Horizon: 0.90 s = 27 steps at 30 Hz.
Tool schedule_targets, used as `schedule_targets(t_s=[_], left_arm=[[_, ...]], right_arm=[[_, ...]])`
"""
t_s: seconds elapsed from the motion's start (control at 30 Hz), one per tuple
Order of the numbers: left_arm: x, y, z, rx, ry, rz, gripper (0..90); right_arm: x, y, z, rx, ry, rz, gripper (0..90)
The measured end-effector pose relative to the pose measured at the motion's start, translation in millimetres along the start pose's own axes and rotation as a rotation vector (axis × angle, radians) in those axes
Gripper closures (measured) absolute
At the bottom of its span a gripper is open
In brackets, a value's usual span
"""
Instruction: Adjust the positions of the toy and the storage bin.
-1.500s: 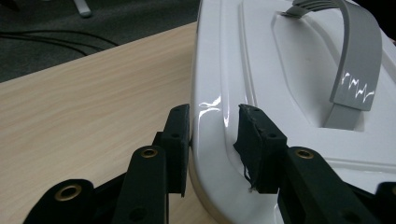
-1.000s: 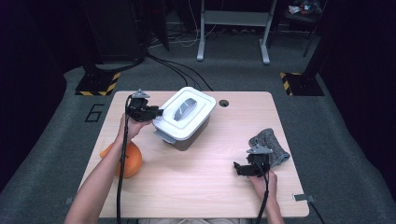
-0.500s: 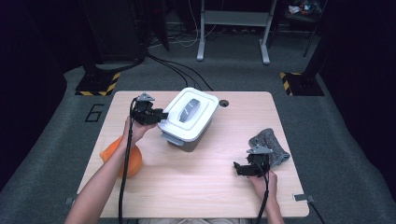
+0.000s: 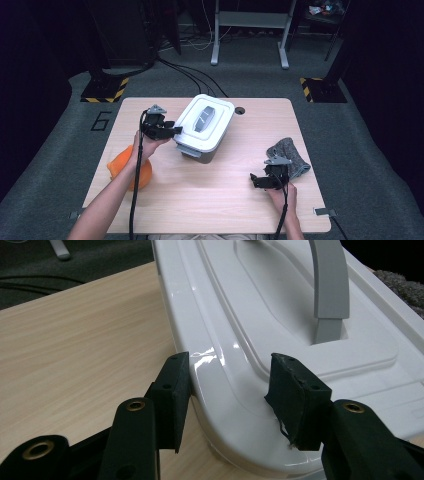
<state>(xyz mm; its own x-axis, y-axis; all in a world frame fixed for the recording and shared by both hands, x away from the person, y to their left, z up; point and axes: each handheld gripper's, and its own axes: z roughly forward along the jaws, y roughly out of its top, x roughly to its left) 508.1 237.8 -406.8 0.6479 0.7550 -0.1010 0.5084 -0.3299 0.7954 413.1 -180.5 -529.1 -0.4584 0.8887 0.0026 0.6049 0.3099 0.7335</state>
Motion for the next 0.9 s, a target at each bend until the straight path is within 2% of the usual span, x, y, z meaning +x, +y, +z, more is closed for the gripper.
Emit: schedule_targets(t_s=[0.07, 0.1, 0.2, 0.23, 0.27, 0.37, 0.77, 0.9], left_arm=[[-2.0, -1.5, 1.3, 0.002, -0.038, -0.042, 47.8], [-2.6, -1.6, 1.6, 0.001, -0.037, -0.043, 47.2], [-7.4, -1.8, 2.3, -0.001, -0.036, -0.034, 46.6], [-9.6, -2.4, 3.1, -0.01, -0.033, -0.044, 46.5], [-10.4, -2.5, 2.9, -0.007, -0.035, -0.033, 46.4], [-17.0, -3.6, 4.2, -0.028, -0.017, -0.036, 46.4], [-42.5, -3.9, 7.1, -0.024, -0.01, -0.01, 43.2], [-49.4, -5.1, 8.7, -0.031, -0.026, -0.008, 42.8]], right_arm=[[-0.7, -0.1, -0.4, 0.003, 0.0, -0.004, 7.5], [-0.6, -0.1, -0.4, 0.003, 0.0, -0.004, 7.5], [-0.6, -0.1, -0.4, 0.004, 0.0, -0.004, 7.5], [-0.6, -0.1, -0.4, 0.004, 0.0, -0.004, 7.5], [-0.6, -0.1, -0.5, 0.004, 0.0, -0.004, 7.5], [-0.6, -0.1, -0.5, 0.004, 0.0, -0.004, 7.5], [-0.9, -0.1, -0.7, 0.004, -0.003, -0.001, 8.0], [-0.9, -0.1, -0.7, 0.004, -0.003, -0.001, 8.1]])
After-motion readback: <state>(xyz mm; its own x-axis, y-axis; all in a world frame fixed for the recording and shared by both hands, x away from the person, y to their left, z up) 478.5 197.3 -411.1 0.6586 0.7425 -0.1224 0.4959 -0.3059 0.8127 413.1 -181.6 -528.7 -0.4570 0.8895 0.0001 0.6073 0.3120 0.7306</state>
